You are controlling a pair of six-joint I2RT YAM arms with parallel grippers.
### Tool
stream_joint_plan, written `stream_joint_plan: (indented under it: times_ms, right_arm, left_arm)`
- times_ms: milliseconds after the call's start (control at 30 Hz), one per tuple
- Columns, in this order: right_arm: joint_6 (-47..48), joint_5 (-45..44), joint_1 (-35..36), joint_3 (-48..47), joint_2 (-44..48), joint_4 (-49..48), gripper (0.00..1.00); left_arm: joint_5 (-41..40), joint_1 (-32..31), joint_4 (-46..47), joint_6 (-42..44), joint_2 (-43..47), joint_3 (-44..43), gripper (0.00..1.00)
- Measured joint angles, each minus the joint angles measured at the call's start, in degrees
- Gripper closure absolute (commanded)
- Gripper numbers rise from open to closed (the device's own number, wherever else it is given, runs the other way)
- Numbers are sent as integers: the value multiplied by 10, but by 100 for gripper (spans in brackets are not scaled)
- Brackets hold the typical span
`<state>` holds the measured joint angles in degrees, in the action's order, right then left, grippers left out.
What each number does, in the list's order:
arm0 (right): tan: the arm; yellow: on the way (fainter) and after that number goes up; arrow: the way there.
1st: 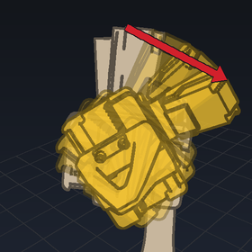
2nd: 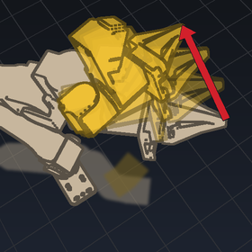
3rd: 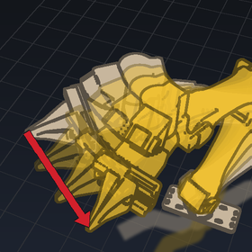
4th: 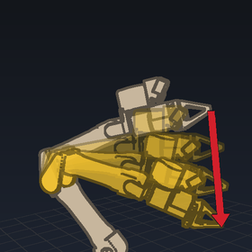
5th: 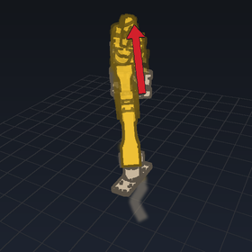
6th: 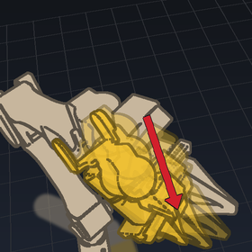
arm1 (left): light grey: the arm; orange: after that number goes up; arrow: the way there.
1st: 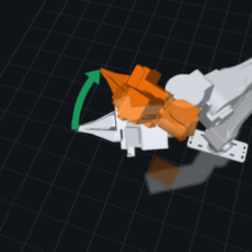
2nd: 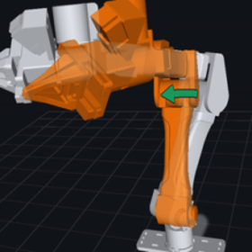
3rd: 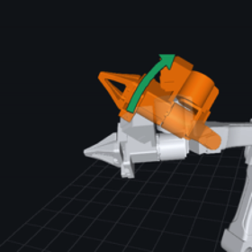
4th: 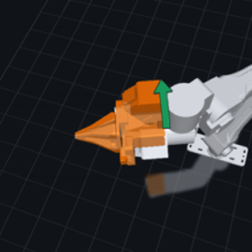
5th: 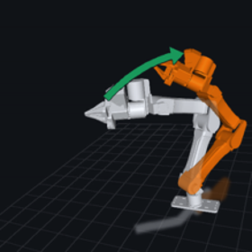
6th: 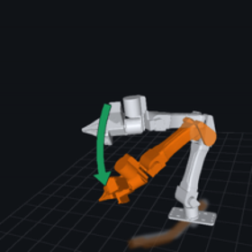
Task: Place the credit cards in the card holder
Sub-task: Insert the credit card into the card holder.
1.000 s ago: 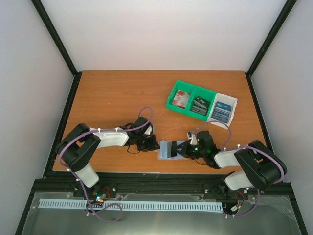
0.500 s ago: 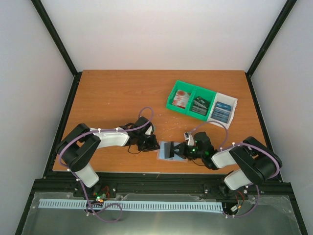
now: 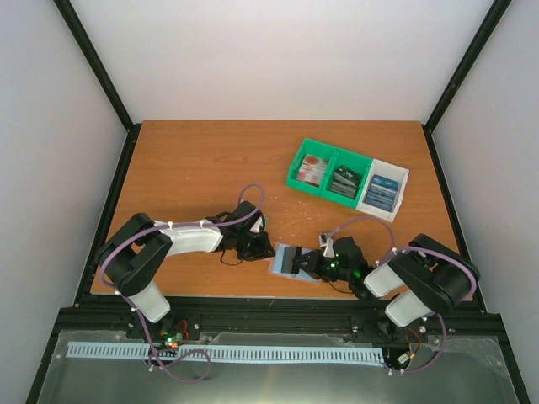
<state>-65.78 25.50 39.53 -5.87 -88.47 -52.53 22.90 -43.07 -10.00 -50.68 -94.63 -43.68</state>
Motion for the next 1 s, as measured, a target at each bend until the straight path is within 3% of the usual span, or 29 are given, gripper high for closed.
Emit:
stream_joint_plan:
  times_ms: [200,367,467,633,800,1000]
  right_arm:
    - [8,-42,8,-14,111,130,56]
    - [26,-81,12,-50,195,276,50]
    - [35,-96,14,-75,206,356,53]
    - [51,-112,20,-105,206,455,65]
    - [64,-114,23,-121,188,482,75]
    - [78,-98,23,-140,141,462,82]
  left_arm:
    - [-6,-1,-9,0,5,0,77]
    - [-4,-1,-17,0,11,0,70]
    - [-1,-2,-19,2,14,0,67]
    - [2,-2,-24,3,18,0,66]
    - [3,-2,-37,5,21,0,73]
    - [14,-2,-40,7,21,0,74]
